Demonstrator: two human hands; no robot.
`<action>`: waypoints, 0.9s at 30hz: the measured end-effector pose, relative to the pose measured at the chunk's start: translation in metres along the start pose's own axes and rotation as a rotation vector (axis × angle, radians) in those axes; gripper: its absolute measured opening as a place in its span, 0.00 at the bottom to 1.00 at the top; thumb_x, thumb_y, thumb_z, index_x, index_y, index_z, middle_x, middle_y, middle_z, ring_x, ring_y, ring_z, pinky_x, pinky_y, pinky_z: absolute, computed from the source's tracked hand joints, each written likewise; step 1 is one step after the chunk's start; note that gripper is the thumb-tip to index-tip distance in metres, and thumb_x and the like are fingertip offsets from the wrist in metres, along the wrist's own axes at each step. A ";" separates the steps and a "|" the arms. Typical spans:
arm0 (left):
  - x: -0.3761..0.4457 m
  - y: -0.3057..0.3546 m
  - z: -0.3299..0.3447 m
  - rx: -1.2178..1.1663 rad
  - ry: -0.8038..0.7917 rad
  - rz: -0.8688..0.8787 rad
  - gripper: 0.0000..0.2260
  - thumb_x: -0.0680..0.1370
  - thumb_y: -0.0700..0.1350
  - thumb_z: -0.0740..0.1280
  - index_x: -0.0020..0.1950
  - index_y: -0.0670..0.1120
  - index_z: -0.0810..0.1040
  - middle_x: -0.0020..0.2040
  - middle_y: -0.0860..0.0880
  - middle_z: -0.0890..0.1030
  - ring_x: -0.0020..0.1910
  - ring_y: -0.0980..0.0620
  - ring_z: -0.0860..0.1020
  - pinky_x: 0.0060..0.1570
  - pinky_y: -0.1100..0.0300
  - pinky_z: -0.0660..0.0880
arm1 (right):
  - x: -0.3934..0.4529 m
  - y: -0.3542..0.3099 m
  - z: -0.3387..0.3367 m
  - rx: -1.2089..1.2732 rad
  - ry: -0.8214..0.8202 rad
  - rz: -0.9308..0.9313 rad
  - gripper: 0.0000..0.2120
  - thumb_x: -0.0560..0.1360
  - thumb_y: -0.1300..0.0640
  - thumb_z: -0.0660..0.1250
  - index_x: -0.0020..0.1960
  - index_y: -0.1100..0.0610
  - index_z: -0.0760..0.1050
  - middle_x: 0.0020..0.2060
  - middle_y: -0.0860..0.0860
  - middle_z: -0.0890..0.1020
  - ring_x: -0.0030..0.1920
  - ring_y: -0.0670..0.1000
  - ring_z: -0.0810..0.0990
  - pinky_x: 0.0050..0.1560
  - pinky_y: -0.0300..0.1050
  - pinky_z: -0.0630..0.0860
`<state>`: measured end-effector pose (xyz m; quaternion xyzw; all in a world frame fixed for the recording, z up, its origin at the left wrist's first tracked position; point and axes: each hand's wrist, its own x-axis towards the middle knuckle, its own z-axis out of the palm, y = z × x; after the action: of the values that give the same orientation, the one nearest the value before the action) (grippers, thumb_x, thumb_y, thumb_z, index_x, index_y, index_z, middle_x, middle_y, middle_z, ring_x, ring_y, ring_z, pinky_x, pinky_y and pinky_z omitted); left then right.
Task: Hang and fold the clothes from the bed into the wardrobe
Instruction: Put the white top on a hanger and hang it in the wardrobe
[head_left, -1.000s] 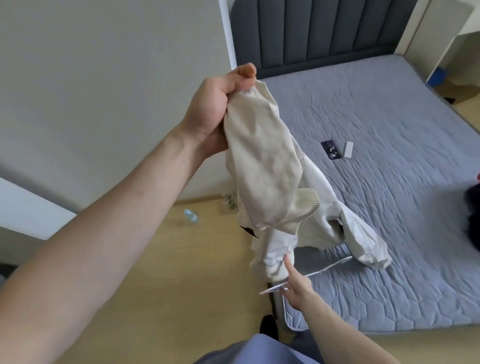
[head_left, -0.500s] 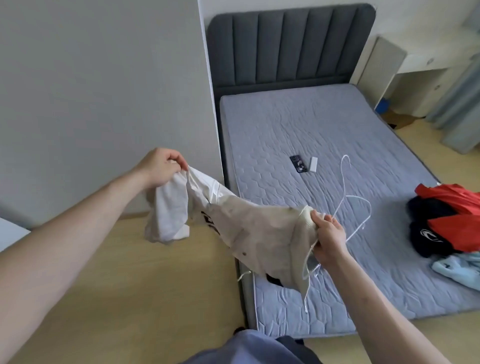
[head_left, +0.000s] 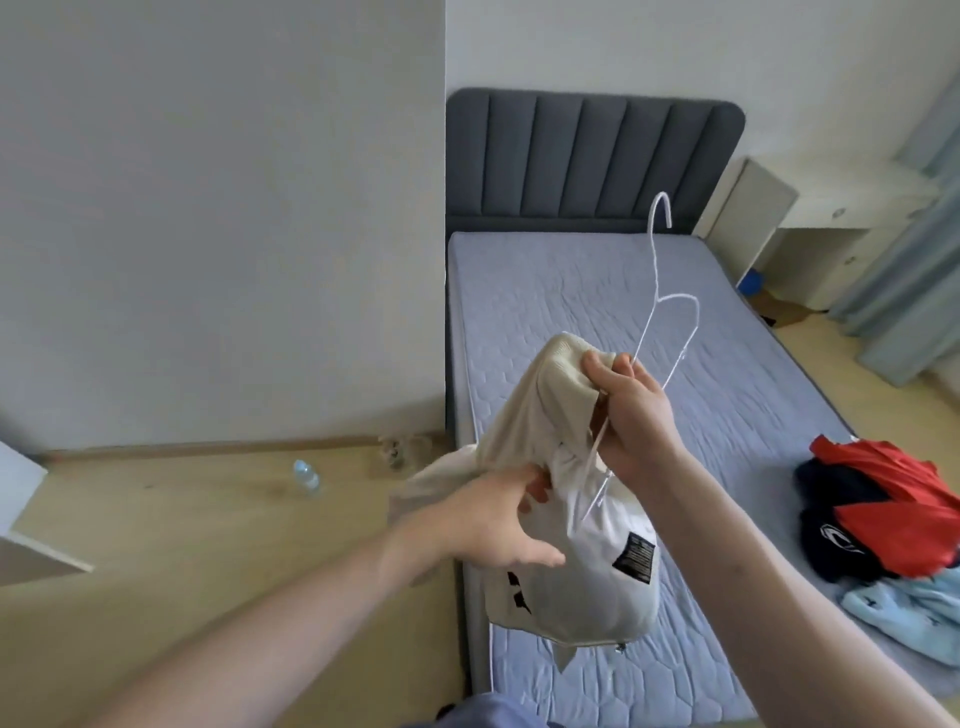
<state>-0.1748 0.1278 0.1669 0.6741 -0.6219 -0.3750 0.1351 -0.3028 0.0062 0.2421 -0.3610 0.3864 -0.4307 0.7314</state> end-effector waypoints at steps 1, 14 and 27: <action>0.002 0.009 0.011 0.001 -0.003 -0.033 0.47 0.60 0.73 0.75 0.73 0.58 0.63 0.68 0.58 0.73 0.65 0.55 0.75 0.65 0.55 0.74 | -0.002 0.001 0.006 0.030 -0.013 0.019 0.22 0.80 0.64 0.70 0.35 0.50 0.63 0.32 0.48 0.69 0.32 0.47 0.72 0.44 0.47 0.79; 0.030 -0.045 -0.038 -0.248 0.568 -0.110 0.09 0.70 0.43 0.62 0.42 0.56 0.76 0.38 0.57 0.81 0.42 0.50 0.81 0.40 0.55 0.73 | -0.006 -0.025 -0.052 -0.109 0.110 -0.106 0.22 0.80 0.63 0.70 0.36 0.50 0.62 0.33 0.46 0.71 0.36 0.45 0.75 0.43 0.44 0.78; 0.052 0.026 -0.142 -0.152 0.517 0.099 0.24 0.83 0.54 0.66 0.32 0.44 0.66 0.31 0.47 0.64 0.32 0.49 0.63 0.36 0.52 0.61 | 0.000 -0.009 -0.095 -0.181 0.303 -0.091 0.17 0.81 0.63 0.69 0.41 0.54 0.63 0.47 0.57 0.83 0.44 0.54 0.87 0.43 0.48 0.87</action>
<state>-0.1011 0.0333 0.2632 0.7044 -0.5689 -0.2287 0.3577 -0.3894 -0.0154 0.2084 -0.3734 0.5126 -0.4765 0.6089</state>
